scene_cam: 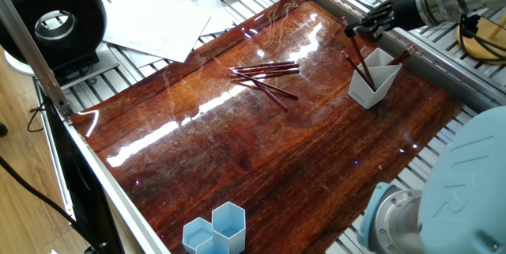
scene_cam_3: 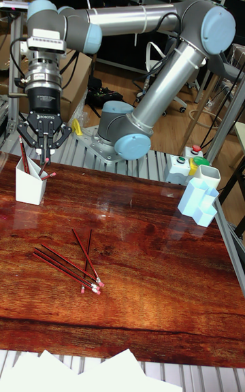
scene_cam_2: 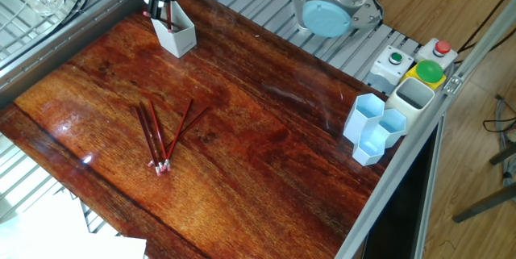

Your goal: Put the pen into the pen holder

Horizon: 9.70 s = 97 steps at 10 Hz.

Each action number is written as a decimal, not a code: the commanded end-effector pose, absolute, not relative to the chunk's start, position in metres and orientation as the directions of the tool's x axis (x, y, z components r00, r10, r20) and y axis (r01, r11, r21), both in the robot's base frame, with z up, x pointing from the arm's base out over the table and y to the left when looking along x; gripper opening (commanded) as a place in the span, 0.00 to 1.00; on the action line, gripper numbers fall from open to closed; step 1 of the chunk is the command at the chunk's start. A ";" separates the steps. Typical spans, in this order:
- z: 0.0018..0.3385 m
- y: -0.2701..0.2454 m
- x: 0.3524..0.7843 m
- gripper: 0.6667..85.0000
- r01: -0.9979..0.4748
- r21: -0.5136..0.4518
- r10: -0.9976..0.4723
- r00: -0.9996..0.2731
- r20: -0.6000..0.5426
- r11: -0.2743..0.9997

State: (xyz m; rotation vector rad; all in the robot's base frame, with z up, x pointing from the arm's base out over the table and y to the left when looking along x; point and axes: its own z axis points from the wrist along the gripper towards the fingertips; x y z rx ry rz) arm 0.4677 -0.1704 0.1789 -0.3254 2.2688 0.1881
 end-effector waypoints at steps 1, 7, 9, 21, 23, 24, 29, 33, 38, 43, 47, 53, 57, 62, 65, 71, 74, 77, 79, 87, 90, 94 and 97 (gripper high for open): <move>0.177 -0.173 0.467 0.00 -0.280 0.035 -0.153 -0.622 -0.768 0.959; 0.167 -0.179 0.460 0.00 -0.218 0.062 -0.100 -0.656 -0.748 0.974; 0.163 -0.181 0.456 0.00 -0.196 0.066 -0.085 -0.673 -0.734 0.978; 0.155 -0.189 0.414 0.26 -0.112 0.024 -0.080 -0.826 -0.557 0.993; 0.167 -0.187 0.408 0.24 -0.099 0.027 -0.070 -0.849 -0.524 0.995; 0.169 -0.186 0.410 0.25 -0.101 0.034 -0.068 -0.849 -0.523 0.994; 0.165 -0.227 0.341 0.21 -0.023 -0.035 -0.030 -0.983 -0.183 0.999; 0.162 -0.253 0.332 0.02 -0.049 -0.102 -0.056 -0.996 -0.067 0.994; 0.159 -0.219 0.269 0.00 0.046 0.030 0.039 -0.978 0.206 0.998; 0.154 -0.209 0.319 0.00 0.035 0.076 0.033 -0.999 0.016 0.997; 0.155 -0.207 0.347 0.00 -0.011 0.084 -0.003 -0.995 -0.095 0.996; 0.225 -0.154 0.395 0.00 0.036 0.040 0.035 -0.999 0.029 0.999; 0.185 -0.150 0.474 0.00 -0.041 0.113 -0.034 -0.997 -0.068 0.993; 0.179 -0.174 0.434 0.00 -0.077 0.029 -0.078 -0.996 0.042 0.997; 0.179 -0.169 0.444 0.00 -0.187 0.043 -0.187 -0.982 0.000 0.981; 0.213 -0.125 0.484 0.08 -0.142 0.091 -0.149 -0.986 0.078 0.986; 0.192 -0.112 0.525 0.28 -0.170 0.126 -0.175 -0.984 0.031 0.977; 0.175 -0.139 0.535 0.14 -0.264 0.042 -0.265 -0.964 0.028 0.964; 0.175 -0.149 0.532 0.02 -0.340 0.010 -0.340 -0.939 0.045 0.940; 0.169 -0.079 0.561 0.25 -0.407 0.142 -0.406 -0.913 -0.038 0.902; 0.148 -0.009 0.588 0.29 -0.332 0.143 -0.328 -0.943 -0.052 0.932; 0.112 0.012 0.612 0.29 -0.297 0.097 -0.288 -0.953 -0.096 0.950; 0.111 0.008 0.603 0.27 -0.361 0.087 -0.356 -0.932 -0.064 0.929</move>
